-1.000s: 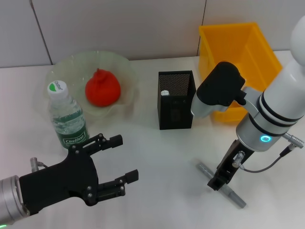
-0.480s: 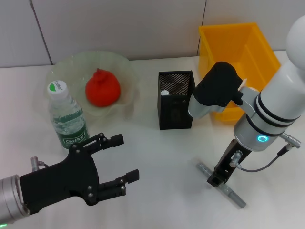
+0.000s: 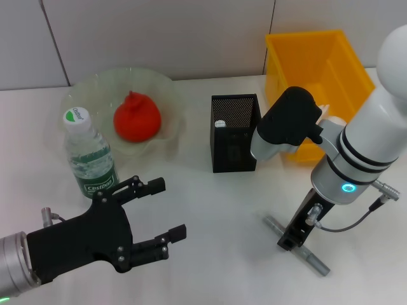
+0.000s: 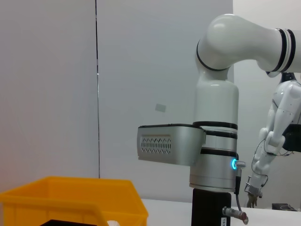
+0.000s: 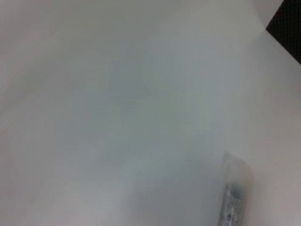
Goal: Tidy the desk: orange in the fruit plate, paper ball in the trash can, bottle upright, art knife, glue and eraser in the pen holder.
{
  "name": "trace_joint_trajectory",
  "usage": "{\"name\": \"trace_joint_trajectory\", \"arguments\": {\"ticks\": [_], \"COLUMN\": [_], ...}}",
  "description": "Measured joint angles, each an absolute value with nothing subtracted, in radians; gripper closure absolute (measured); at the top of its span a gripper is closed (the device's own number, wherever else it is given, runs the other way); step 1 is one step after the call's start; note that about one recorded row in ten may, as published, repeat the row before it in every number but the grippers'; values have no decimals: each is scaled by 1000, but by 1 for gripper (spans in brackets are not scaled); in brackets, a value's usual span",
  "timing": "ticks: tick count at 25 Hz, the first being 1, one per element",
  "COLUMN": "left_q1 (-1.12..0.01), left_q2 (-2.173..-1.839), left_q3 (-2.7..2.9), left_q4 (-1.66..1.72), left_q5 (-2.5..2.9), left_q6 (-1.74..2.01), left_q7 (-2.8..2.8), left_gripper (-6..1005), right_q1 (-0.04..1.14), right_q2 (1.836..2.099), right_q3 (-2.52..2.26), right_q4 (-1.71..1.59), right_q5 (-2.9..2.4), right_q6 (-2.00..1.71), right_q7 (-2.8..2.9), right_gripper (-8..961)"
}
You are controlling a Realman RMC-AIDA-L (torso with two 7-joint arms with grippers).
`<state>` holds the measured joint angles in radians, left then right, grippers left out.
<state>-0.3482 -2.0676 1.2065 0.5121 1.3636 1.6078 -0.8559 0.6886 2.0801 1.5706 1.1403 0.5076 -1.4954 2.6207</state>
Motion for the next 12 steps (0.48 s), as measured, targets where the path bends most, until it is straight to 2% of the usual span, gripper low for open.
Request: {"name": "trace_joint_trajectory", "arguments": {"ticks": [8,12], "left_q1": [-348,-348], "left_q2": [-2068,-2068], "left_q3": [1206,1200], "left_q4": [514,515], "left_q5": [1362,1362], "left_q6": [1604,1602], "left_q7": [-856,-855], "left_gripper": [195,195], "right_q1": [692,692], "right_q2": [2079,2080], "right_q3": [1559,1558], "right_q4": [1140,1149], "right_q5": [502,481], "right_q6": [-1487,-1485], "right_q7": [2626,2628], "right_gripper": [696,773]}}
